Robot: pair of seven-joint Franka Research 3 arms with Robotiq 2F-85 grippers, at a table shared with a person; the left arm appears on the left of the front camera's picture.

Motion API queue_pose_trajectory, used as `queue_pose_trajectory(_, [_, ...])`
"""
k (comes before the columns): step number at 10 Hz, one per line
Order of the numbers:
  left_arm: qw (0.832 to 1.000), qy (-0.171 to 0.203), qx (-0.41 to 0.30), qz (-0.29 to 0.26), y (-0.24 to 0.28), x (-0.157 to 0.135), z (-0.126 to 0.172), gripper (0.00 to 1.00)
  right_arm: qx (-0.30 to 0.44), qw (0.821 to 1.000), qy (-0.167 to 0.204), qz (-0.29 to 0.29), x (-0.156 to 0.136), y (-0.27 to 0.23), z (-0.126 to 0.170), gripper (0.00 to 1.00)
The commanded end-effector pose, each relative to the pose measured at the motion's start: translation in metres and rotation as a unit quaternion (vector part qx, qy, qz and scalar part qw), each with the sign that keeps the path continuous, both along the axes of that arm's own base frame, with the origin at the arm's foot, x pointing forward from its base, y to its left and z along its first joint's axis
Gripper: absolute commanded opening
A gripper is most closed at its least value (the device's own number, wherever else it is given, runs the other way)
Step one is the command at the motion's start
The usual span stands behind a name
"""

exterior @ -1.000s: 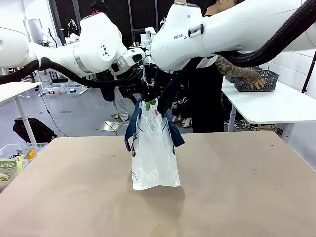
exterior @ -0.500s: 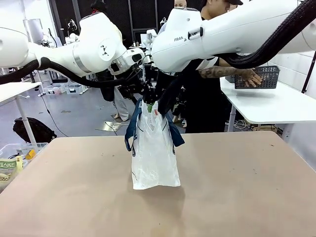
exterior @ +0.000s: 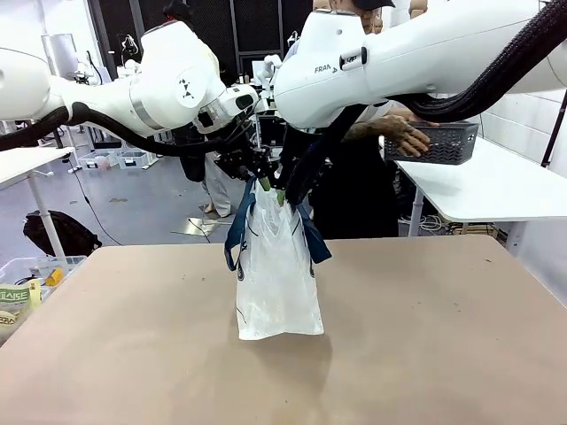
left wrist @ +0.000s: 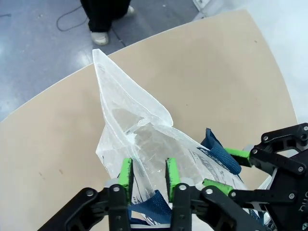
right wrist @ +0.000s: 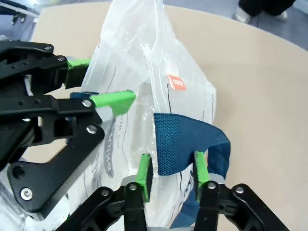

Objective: Transfer purchased items from the store into the shopping bag.
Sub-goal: Open the Reusable shopping bag in the center of the table.

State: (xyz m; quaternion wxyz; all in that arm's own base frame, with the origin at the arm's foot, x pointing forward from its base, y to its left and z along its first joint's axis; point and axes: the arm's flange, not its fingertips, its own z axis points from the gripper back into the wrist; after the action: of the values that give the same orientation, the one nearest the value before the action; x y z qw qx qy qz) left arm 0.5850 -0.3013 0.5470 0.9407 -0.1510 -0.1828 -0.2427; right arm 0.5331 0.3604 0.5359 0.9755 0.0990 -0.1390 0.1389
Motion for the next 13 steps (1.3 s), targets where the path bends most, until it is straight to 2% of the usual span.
queue_pose_trajectory(1, [1.0,0.008,-0.012,0.006,0.006,-0.003,0.005,0.0,-0.012,1.0,0.011,-0.012,-0.004,-0.001,-0.005,0.0])
queue_pose_trajectory(5, [1.0,0.007,-0.009,0.016,0.014,-0.007,0.005,0.0,-0.028,0.999,0.016,-0.023,-0.005,-0.005,-0.004,0.0])
queue_pose_trajectory(7, [0.999,0.002,-0.023,0.045,0.04,-0.017,0.006,0.0,-0.026,0.999,0.016,-0.028,-0.007,-0.012,-0.002,0.0])
queue_pose_trajectory(13, [0.991,-0.032,-0.036,0.123,0.121,-0.075,-0.005,0.0,-0.035,0.999,0.004,-0.041,-0.005,-0.018,0.005,0.0])
